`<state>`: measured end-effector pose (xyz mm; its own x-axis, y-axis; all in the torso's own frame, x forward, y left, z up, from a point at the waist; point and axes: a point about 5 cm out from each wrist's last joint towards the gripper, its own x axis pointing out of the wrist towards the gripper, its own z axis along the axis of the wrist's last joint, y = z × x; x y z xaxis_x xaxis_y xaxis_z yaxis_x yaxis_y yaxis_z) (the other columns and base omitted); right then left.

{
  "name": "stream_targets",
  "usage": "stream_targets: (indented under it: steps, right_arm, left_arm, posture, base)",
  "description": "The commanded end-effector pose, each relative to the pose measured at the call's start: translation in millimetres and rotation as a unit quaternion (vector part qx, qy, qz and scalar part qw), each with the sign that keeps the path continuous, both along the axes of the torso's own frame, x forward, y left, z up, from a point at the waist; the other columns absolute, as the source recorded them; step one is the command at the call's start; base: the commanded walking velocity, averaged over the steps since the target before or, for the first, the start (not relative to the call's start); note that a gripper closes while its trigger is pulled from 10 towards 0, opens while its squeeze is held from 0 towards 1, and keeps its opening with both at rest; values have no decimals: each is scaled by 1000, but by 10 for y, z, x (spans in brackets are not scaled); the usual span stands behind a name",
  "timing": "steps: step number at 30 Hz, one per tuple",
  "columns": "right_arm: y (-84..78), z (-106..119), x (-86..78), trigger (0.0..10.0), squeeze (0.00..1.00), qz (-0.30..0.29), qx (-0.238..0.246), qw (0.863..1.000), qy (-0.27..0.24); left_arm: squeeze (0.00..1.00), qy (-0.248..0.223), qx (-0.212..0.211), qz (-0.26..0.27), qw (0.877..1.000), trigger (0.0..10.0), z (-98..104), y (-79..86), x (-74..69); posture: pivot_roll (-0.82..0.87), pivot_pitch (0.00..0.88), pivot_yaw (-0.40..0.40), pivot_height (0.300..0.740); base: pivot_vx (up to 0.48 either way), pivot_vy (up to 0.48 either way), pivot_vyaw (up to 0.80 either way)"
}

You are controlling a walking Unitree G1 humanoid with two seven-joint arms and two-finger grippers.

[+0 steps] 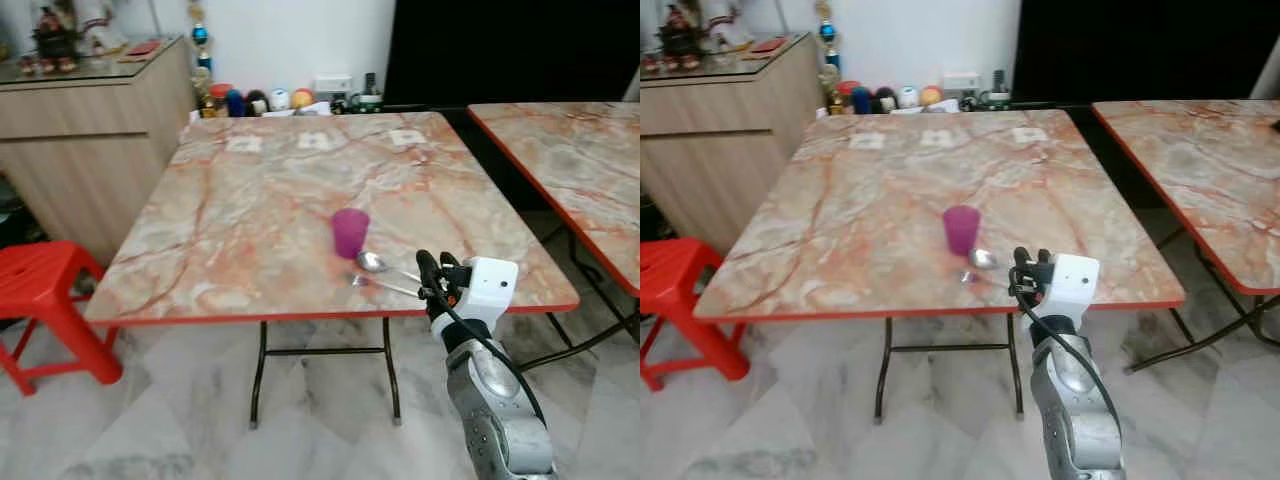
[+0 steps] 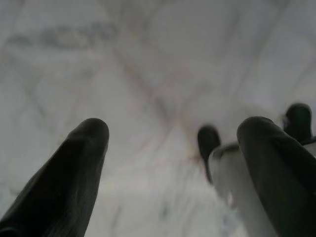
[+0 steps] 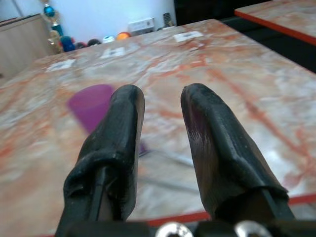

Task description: Setting the table

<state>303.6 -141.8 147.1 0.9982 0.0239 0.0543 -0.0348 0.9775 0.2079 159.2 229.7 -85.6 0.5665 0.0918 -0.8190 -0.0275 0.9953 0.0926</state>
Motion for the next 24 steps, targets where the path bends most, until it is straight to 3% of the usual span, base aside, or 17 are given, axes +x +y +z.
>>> stream_targets:
  steps: [1, 17, 24]
  right_arm:
    - [5, 34, 17, 10000, 0, 0, -1, 1000, -5]
    - [3, 330, 114, 10000, 0, 11, 14, 999, -50]
    - [34, 366, 101, 10000, 0, 24, 9, 998, -59]
  left_arm:
    - [0, -1, -10, 2, 1000, 10000, -5, -55, 21]
    - [0, -23, -5, -10, 1000, 10000, 98, -108, 287]
    - [0, -1, 7, -8, 1000, 10000, 13, -3, 37]
  posture:
    - [-16, 0, 28, 740]
    - [-15, 0, 36, 740]
    - [-7, 0, 44, 740]
  base:
    - [259, 0, 0]
    - [259, 0, 0]
    - [73, 0, 0]
